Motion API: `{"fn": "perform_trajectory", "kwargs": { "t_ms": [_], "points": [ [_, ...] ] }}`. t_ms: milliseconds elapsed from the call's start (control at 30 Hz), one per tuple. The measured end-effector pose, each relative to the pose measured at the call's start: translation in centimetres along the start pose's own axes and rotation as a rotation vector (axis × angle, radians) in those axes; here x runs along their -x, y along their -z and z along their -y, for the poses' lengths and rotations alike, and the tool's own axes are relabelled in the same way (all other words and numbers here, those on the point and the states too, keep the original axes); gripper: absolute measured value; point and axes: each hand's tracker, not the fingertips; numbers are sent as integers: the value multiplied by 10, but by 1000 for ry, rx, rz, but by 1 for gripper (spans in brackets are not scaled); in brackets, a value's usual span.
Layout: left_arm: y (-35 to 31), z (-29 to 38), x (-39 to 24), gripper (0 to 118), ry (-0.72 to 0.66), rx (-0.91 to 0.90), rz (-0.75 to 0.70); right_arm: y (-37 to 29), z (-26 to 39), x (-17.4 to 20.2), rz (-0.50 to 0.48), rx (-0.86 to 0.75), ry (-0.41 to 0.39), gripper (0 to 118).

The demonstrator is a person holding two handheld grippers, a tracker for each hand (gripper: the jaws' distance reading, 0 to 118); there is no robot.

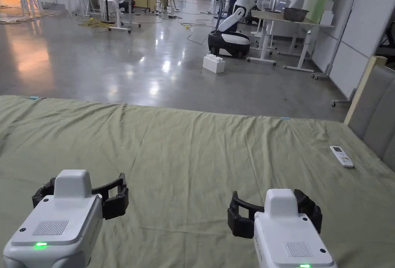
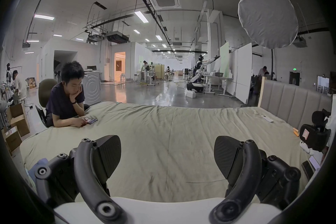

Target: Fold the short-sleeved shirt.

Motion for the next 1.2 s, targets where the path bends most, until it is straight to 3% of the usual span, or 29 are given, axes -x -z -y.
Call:
{"fn": "perform_trajectory", "kwargs": {
  "t_ms": [67, 233, 433, 833, 933, 1067, 1200],
  "points": [
    [0, 0, 0, 104, -4, -14, 5, 2, 3, -3, -9, 27, 71, 117],
    [-3, -3, 0, 104, -2, -55, 53, 8, 3, -12, 48, 51, 162, 117],
    [-3, -6, -5, 104, 30, -89, 25, 11, 2, -18, 114, 61, 219, 117],
    [-1, -4, -3, 104, 3, -46, 58, 21, -6, -35, 60, 225, 454, 117],
    [0, -3, -2, 104, -2, -38, 56, 22, -7, -34, 70, 243, 444, 117],
    [1, -4, -3, 104, -1, -35, 54, 23, -7, -25, 91, 241, 337, 117],
    [2, -4, -4, 104, 4, -33, 52, 24, -6, -18, 86, 246, 295, 117]
  ]
}}
